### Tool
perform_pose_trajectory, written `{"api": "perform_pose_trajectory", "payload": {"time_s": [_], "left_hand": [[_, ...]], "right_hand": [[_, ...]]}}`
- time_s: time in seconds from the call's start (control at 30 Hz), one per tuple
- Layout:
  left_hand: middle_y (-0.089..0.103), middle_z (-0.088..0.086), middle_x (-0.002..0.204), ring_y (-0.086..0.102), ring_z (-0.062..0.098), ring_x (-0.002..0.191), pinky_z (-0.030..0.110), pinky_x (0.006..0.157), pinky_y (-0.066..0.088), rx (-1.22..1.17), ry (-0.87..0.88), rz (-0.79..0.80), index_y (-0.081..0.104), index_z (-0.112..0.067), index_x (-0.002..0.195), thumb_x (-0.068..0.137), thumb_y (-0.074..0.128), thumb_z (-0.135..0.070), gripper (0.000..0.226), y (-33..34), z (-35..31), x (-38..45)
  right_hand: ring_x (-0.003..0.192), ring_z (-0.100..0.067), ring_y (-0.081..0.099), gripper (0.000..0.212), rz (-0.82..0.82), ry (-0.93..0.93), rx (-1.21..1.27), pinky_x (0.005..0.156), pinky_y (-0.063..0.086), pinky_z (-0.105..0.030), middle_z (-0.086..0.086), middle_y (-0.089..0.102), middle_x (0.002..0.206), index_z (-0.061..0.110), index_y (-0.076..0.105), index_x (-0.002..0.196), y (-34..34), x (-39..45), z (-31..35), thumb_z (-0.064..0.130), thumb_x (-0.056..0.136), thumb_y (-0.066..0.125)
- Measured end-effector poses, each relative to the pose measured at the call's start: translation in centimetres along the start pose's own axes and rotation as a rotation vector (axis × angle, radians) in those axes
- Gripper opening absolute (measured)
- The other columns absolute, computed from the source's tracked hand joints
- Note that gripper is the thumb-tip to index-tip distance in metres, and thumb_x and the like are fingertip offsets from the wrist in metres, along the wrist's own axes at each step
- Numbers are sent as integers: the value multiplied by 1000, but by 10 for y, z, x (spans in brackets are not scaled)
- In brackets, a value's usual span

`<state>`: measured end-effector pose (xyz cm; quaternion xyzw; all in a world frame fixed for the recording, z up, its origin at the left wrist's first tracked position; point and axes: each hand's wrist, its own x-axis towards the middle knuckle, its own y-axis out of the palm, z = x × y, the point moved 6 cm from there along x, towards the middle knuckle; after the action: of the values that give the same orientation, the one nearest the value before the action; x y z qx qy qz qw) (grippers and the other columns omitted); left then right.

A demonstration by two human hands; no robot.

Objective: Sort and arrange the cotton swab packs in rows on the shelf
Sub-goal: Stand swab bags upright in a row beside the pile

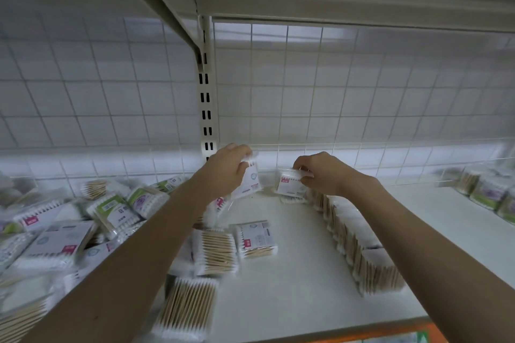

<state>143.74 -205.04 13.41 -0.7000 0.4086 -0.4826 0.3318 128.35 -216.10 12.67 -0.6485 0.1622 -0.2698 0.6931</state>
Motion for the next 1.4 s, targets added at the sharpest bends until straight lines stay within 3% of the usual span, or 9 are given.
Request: {"api": "perform_pose_trajectory", "payload": {"time_s": [0.2, 0.37, 0.57, 0.67, 0.9, 1.07, 1.4], "left_hand": [[55, 7, 122, 52, 21, 110, 28, 91, 39, -47, -48, -45, 52, -7, 120, 92, 45, -8, 29, 4, 2, -4], [57, 5, 105, 47, 13, 90, 18, 70, 28, -32, -52, -81, 57, -5, 111, 91, 56, -21, 26, 13, -4, 1], [54, 1, 86, 50, 15, 81, 23, 69, 35, -37, -40, -58, 62, -6, 92, 86, 63, -26, 20, 21, -13, -1], [63, 0, 91, 55, 15, 86, 28, 78, 44, 2, -3, -35, 65, -11, 95, 89, 60, -31, 22, 28, -22, -3], [66, -2, 108, 54, 17, 100, 32, 84, 44, 131, 97, 24, 65, -16, 108, 93, 52, -35, 28, 55, -50, 3], [66, -1, 109, 55, 20, 100, 33, 84, 43, 154, 153, 4, 66, -16, 108, 93, 51, -32, 26, 75, -72, 13], [64, -1, 111, 52, 20, 102, 28, 85, 40, 173, 95, 26, 64, -16, 109, 94, 49, -32, 27, 106, -79, 24]], "right_hand": [[108, -23, 51, 35, 92, -34, -108, 86, 39, -27, -7, 51, 119, 15, 52, 126, 15, 17, -11, 13, 91, 50], [111, -23, 50, 34, 127, -63, -146, 86, 37, -26, -7, 52, 122, 15, 52, 125, 25, 24, -15, 13, 91, 50], [93, -23, 51, 17, 138, -62, -197, 77, 41, -30, -9, 54, 111, 15, 53, 102, 30, 26, -21, 6, 88, 48], [99, -22, 50, 25, 98, -79, -223, 79, 41, -30, -6, 53, 114, 15, 55, 113, 29, 26, -22, 10, 89, 49], [117, -22, 48, 44, 38, -71, -164, 96, 37, -33, -2, 50, 129, 22, 44, 133, 16, 14, -37, 33, 92, 52], [113, -21, 50, 39, -55, -40, -85, 93, 40, -32, -1, 53, 124, 23, 47, 130, -7, -13, -58, 32, 92, 50], [111, -17, 51, 33, -83, -58, -5, 94, 41, -33, 3, 59, 119, 21, 53, 124, -11, -54, -61, 32, 93, 48]]}}
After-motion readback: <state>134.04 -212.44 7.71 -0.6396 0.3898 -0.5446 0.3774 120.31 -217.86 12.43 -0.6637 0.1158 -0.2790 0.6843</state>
